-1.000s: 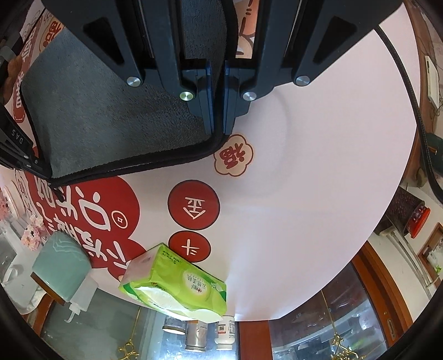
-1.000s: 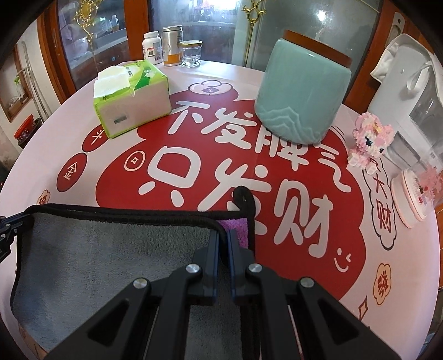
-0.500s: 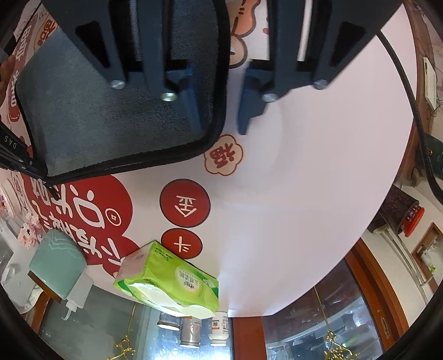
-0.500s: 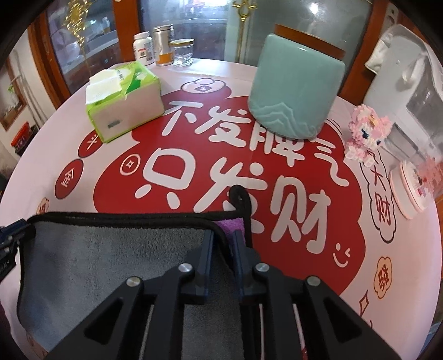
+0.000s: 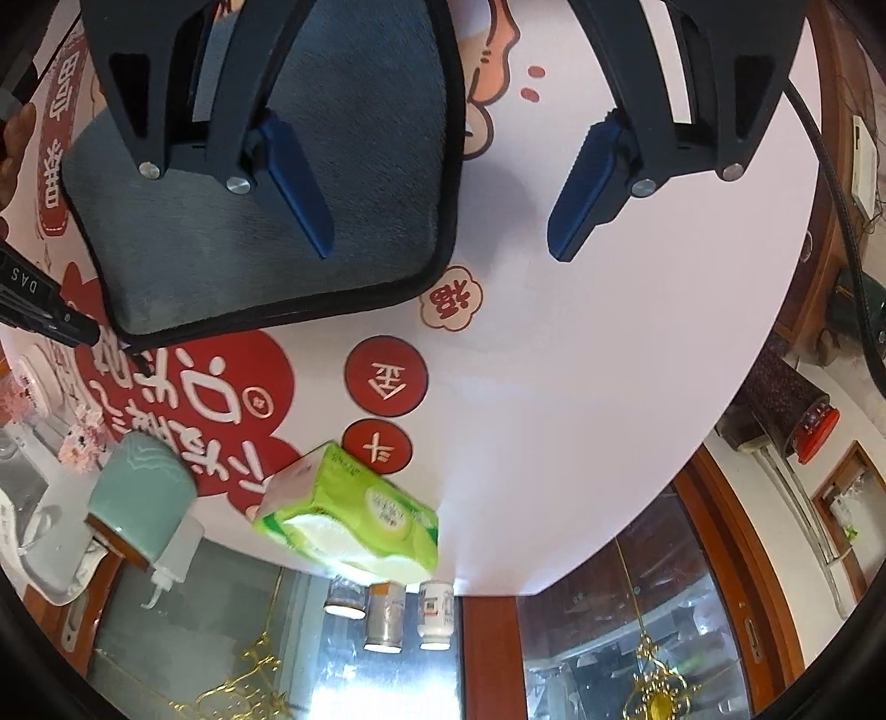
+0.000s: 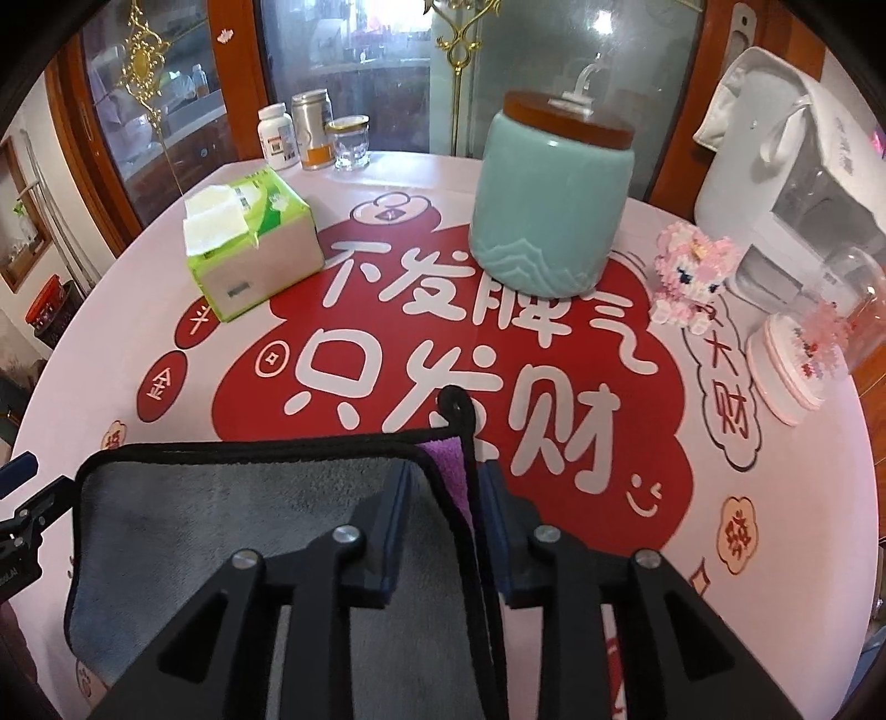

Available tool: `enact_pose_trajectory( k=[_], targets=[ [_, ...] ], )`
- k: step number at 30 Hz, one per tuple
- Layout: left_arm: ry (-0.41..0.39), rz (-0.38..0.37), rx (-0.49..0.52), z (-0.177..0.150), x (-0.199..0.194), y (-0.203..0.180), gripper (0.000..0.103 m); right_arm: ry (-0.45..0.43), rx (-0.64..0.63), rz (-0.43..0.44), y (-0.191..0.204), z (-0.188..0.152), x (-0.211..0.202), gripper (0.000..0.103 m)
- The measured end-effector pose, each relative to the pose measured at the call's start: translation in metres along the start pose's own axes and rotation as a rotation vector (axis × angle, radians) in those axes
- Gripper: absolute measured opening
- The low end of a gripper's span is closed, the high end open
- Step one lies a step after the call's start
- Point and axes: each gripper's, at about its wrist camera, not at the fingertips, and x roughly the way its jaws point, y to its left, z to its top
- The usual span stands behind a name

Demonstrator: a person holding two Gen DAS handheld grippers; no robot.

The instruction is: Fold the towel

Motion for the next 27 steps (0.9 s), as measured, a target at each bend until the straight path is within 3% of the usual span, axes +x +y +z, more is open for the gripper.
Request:
enact_pose_trajectory(
  k=[13,27],
  targets=[
    [-0.067,-0.02,0.046,-0.024,-0.068,-0.02,0.086,-0.037,0.033,0.019,-0.005,-0.039,-0.071,0.04],
    [-0.101,-0.041,0.094,-0.078,-0.14,-0.044,0.089,-0.065,0.05,0.011,-0.006,-0.103,-0.14,0.041]
  ],
)
